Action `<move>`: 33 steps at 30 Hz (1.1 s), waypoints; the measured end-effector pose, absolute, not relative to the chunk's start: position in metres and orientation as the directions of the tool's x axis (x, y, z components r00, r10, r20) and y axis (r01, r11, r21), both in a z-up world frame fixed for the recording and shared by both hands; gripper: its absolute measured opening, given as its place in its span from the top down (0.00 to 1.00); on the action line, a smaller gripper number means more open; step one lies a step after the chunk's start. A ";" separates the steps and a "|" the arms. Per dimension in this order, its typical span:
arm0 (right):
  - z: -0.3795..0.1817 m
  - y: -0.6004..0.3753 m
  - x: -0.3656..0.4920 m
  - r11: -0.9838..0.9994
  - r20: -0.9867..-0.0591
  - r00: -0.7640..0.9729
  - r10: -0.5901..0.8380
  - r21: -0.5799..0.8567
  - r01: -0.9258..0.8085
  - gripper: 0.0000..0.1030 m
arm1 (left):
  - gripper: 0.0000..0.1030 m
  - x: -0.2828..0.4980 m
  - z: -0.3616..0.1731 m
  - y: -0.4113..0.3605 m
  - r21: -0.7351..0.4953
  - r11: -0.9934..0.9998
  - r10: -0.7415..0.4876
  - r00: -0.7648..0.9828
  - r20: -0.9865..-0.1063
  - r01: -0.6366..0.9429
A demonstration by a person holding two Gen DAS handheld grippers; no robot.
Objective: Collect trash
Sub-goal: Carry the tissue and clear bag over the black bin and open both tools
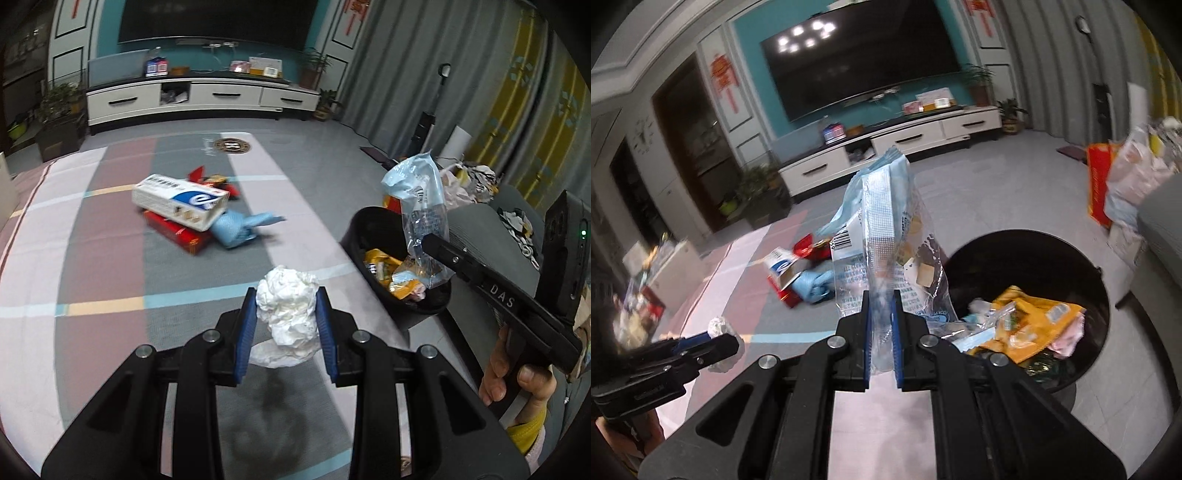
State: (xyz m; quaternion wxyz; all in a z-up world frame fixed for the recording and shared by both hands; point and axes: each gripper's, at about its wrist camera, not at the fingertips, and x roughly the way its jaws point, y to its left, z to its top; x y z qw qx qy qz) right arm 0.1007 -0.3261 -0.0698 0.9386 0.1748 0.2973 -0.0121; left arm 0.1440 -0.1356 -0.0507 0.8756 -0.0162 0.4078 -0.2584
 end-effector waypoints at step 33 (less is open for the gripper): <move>-0.118 -0.448 0.088 0.765 -0.648 0.762 -0.004 0.489 0.420 0.89 | 0.66 0.204 -0.094 -0.327 -0.295 0.736 -0.582 0.348 -0.735 0.610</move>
